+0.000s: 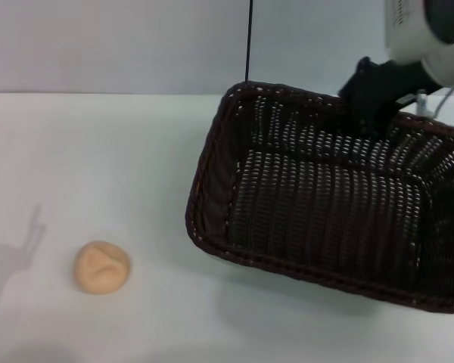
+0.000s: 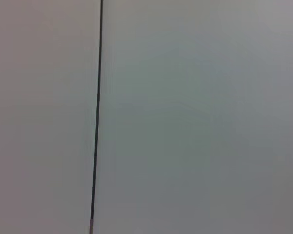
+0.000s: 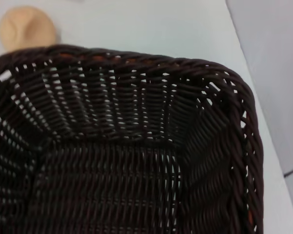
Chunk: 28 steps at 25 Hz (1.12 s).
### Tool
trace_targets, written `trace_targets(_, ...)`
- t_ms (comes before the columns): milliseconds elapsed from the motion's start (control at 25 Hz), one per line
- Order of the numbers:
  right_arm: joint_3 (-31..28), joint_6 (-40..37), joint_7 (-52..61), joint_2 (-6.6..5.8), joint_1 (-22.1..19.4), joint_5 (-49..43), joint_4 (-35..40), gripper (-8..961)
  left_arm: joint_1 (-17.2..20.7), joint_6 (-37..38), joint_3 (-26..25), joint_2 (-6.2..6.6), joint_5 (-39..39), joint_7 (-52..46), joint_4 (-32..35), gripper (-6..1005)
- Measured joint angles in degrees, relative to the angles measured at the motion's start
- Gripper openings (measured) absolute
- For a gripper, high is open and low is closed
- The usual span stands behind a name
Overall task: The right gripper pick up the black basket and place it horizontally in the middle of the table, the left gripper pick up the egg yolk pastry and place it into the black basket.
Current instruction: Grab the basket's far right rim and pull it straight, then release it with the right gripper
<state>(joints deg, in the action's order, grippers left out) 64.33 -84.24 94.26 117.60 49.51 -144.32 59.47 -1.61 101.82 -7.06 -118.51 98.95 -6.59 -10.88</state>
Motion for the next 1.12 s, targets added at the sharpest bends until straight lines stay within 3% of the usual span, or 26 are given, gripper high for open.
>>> trace_targets(160, 2.5, 2.0, -2.2, 0.59, 0.7, 0.1, -1.1, 142, 0.3, 0.0, 0.5, -0.04, 0.0, 0.0, -1.1, 737)
trace_targets(400, 10.8, 7.7, -3.0, 1.12, 2.8, 0.4, -5.9, 146, 0.1, -0.4, 0.6, -0.06, 0.0, 0.0, -2.4, 733)
trace_targets(760, 12.1, 11.7, -2.8, 1.33, 4.2, 1.1, -10.2, 151, -0.2, -0.6, 0.6, -0.05, -0.2, 0.0, -2.4, 729)
trace_targets(1120, 12.3, 13.1, -2.2, 1.68, 1.8, 6.6, -7.8, 188, -1.0, -1.6, 0.6, 0.11, -0.2, 0.0, -2.1, 724)
